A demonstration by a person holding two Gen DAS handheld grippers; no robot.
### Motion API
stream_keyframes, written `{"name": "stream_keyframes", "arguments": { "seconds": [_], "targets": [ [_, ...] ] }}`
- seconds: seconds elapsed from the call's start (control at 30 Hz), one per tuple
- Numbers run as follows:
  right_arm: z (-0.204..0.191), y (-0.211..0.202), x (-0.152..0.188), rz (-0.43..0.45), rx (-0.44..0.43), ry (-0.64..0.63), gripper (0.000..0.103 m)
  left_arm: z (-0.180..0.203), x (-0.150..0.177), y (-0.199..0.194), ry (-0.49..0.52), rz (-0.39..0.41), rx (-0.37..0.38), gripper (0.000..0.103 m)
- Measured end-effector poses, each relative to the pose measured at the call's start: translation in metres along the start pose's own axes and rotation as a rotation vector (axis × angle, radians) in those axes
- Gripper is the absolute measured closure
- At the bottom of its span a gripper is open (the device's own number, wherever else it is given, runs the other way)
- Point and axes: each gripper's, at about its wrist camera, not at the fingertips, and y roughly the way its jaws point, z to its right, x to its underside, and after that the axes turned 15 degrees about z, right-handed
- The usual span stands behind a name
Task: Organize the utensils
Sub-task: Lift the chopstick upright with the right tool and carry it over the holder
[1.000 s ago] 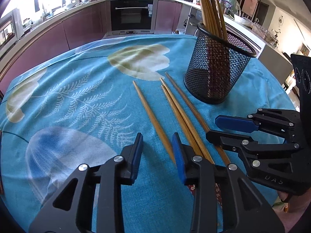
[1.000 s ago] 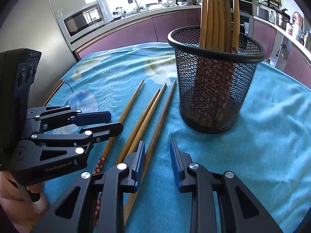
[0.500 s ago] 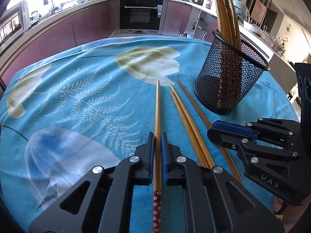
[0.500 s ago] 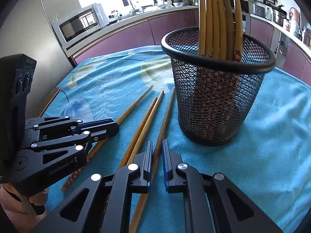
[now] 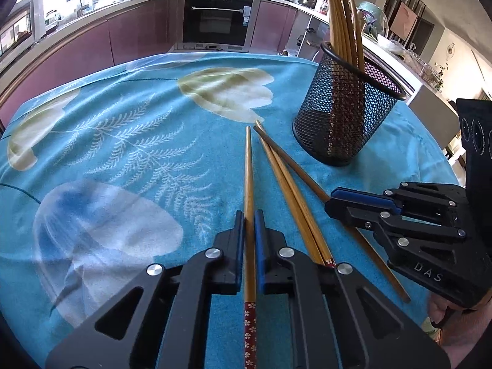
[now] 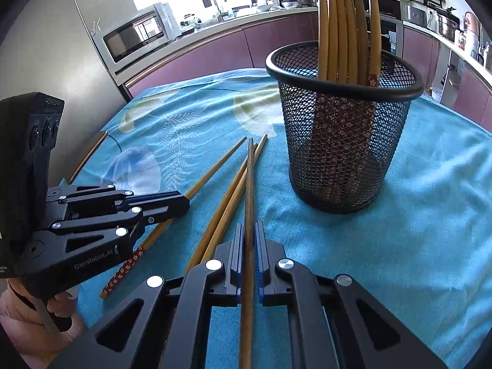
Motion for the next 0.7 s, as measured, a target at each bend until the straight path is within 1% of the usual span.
{"name": "stream_keyframes", "arguments": {
  "seconds": [0.1, 0.2, 0.43, 0.47, 0.7],
  "targets": [
    [-0.001, 0.003, 0.000, -0.014, 0.018, -0.017, 0.095, 0.001, -0.001, 0.001, 0.019, -0.009, -0.001, 0.094],
    [-0.001, 0.005, 0.001, -0.016, 0.021, -0.021, 0.095, 0.001, -0.003, 0.004, 0.038, -0.011, -0.013, 0.091],
    [0.000, 0.007, 0.000, -0.014, 0.013, -0.011, 0.097, 0.002, -0.011, 0.012, 0.039, -0.014, -0.022, 0.092],
    [0.001, 0.006, 0.000, 0.002, 0.020, -0.012, 0.097, 0.002, -0.011, 0.012, 0.037, -0.013, -0.024, 0.095],
    [0.005, -0.013, -0.004, 0.046, -0.001, 0.001, 0.097, 0.000, -0.013, 0.001, 0.009, 0.019, -0.024, 0.095]
  ]
}}
